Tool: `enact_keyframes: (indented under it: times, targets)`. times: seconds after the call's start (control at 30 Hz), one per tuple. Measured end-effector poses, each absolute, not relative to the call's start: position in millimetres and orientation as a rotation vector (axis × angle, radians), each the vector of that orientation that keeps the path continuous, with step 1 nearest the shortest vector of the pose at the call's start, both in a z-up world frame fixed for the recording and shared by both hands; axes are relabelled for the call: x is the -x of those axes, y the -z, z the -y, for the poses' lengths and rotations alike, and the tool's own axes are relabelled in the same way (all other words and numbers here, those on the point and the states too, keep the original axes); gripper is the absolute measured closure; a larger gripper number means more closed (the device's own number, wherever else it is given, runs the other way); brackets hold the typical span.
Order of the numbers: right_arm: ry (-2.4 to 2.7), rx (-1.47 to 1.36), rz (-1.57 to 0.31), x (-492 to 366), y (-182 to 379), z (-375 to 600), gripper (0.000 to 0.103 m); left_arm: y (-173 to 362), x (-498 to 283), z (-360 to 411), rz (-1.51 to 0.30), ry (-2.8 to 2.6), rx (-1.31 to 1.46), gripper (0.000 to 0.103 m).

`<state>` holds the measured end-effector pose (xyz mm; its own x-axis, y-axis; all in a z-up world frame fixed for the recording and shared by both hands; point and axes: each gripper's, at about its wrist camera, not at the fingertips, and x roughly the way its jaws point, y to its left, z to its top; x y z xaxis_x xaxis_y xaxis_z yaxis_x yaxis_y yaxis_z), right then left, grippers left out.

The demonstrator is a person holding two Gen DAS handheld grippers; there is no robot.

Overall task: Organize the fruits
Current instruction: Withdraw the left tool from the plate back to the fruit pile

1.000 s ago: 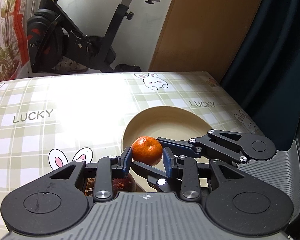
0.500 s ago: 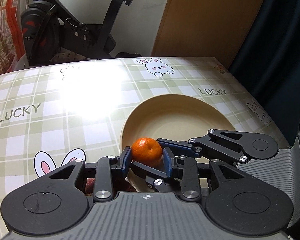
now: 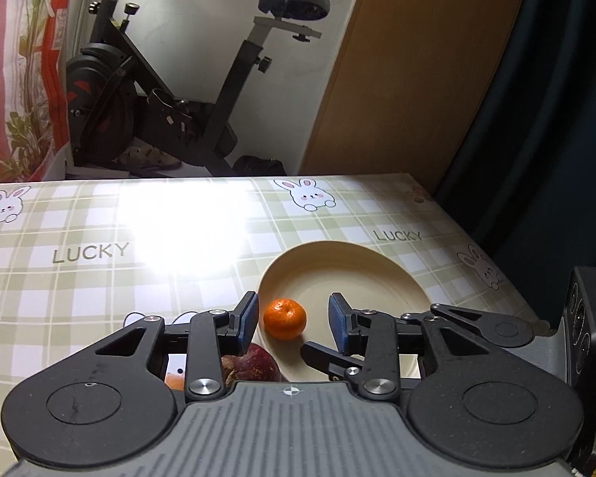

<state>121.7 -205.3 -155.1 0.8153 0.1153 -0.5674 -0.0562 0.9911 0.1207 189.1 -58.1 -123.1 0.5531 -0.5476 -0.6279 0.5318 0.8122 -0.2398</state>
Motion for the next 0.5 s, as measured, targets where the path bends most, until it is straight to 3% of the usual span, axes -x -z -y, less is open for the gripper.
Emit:
enact_keyframes:
  times: [0.07, 0.5]
  targets:
    - [-0.09, -0.112, -0.59, -110.4, 148.0, 198.2, 0.055, 119.1, -178.9, 46.0, -0.741, 0.627, 0.054, 0.055]
    - [-0.149, -0.084, -0.55, -54.6, 143.4, 137.8, 0.055, 117.4, -109.4, -16.8, -0.645, 0.431, 0.03, 0.054]
